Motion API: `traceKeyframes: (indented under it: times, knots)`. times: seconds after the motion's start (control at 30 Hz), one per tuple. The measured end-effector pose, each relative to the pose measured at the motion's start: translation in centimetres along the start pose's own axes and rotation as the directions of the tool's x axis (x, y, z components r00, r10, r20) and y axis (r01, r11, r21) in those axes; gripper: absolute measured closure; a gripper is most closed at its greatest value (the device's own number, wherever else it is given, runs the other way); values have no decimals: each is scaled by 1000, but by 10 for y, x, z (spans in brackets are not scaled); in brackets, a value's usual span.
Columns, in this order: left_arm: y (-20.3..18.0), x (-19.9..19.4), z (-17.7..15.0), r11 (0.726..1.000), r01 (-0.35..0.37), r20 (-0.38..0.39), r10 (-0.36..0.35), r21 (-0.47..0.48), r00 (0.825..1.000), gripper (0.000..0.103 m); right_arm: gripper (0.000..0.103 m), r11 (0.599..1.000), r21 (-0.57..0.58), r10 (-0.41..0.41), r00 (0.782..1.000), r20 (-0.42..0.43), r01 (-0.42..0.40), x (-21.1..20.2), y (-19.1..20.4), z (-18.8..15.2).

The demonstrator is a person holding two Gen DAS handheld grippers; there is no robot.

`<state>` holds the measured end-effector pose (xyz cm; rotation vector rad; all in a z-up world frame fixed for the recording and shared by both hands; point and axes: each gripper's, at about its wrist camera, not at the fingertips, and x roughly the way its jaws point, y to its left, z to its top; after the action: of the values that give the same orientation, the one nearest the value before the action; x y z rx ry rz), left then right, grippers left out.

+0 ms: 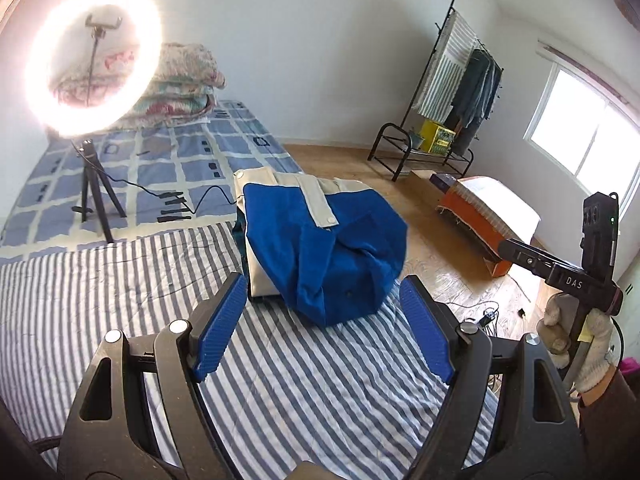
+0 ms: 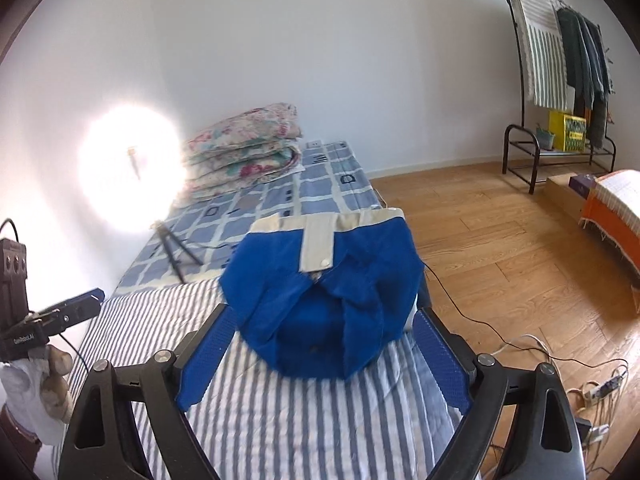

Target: Fold large clothes

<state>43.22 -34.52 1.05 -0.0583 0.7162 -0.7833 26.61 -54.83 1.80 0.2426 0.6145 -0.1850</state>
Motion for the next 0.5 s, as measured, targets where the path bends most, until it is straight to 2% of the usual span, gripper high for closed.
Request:
traceKeyframes:
  times: [0.13, 0.3, 0.4, 0.43, 0.5]
  knots:
    - [-24, -50, -22, 998, -30, 25, 29, 47, 999, 22, 11, 1000, -20, 10, 1000, 13, -10, -41, 20, -18]
    - [-49, -104, -48, 995, -63, 61, 58, 83, 996, 21, 7, 999, -32, -22, 999, 38, 23, -88, 40, -42]
    - [-61, -136, -67, 993, -74, 94, 65, 93, 993, 14, 5, 998, -36, -42, 998, 54, 44, -113, 52, -56]
    - [-64, -147, -74, 992, -77, 106, 66, 97, 992, 13, 1, 997, -41, -57, 996, 65, 60, -122, 56, -61]
    - [-71, -165, -87, 989, -98, 124, 85, 106, 989, 11, 0, 995, -53, -80, 994, 75, 84, -136, 65, -70]
